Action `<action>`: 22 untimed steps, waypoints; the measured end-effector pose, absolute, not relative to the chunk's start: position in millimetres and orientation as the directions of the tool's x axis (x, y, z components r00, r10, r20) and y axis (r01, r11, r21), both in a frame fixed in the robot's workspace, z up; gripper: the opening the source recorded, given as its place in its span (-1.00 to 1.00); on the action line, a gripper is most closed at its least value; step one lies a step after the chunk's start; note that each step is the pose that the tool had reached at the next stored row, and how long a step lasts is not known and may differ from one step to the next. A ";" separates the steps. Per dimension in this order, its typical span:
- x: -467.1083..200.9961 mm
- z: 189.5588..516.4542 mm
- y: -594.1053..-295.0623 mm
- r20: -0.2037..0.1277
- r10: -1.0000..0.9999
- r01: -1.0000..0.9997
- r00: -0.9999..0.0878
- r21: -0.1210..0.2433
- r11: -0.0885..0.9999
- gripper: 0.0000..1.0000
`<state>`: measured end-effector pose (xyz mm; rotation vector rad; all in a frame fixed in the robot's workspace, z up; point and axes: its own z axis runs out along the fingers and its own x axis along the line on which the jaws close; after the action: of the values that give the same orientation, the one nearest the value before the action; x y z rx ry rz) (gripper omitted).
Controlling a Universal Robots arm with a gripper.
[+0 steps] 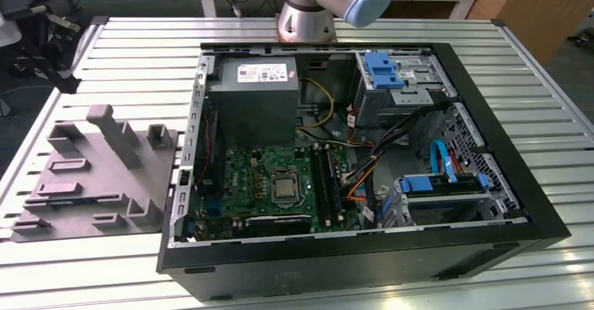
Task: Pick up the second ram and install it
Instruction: 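Reach for the second ram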
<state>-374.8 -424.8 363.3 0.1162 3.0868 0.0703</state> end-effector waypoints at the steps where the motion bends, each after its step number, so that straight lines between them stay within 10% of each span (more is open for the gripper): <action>1: -376.1 362.3 -425.4 -0.050 0.076 0.074 -0.996 0.047 0.996 -0.79; 22: -410.1 338.7 -436.1 -0.050 0.076 0.074 -0.996 0.047 0.996 -0.79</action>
<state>-410.1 -436.1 338.7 0.1161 3.0867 0.0703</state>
